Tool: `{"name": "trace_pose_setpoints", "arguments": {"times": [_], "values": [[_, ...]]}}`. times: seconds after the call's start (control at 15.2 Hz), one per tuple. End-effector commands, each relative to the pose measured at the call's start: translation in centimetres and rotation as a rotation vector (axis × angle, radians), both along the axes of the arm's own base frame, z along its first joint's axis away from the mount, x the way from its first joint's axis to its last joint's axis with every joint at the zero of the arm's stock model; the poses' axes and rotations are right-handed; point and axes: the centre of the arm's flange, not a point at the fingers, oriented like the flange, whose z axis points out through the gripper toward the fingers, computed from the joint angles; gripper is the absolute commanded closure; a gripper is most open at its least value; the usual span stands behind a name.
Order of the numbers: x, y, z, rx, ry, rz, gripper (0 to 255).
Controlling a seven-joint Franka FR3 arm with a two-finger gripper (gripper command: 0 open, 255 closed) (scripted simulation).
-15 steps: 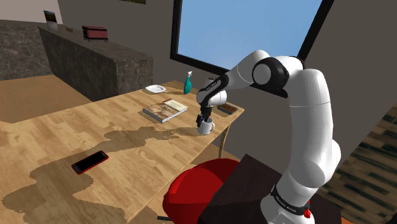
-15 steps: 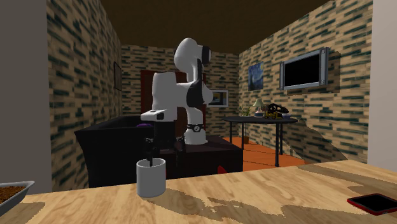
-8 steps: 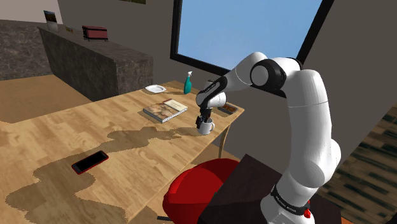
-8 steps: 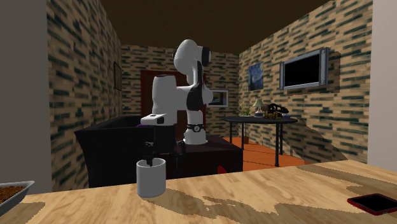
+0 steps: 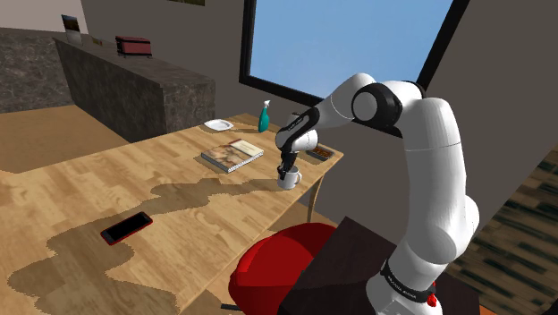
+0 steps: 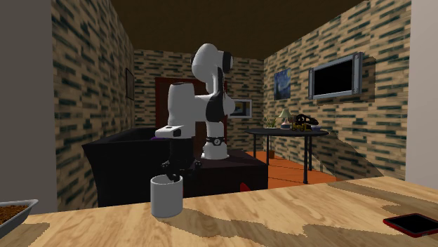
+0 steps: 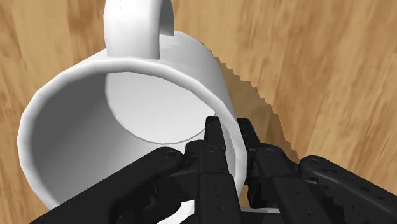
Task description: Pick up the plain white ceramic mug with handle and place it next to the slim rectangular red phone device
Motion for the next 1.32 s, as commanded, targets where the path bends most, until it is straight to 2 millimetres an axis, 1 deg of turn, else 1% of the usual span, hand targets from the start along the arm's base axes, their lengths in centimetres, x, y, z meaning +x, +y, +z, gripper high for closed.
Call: {"name": "trace_pose_setpoints", "arguments": {"times": [0.0,0.2,1.25], "values": [[0.0,0.0,0.0,0.0,0.0,0.0,255],[0.0,0.0,0.0,0.0,0.0,0.0,255],[0.0,0.0,8.4,0.0,0.0,0.0,255]]}}
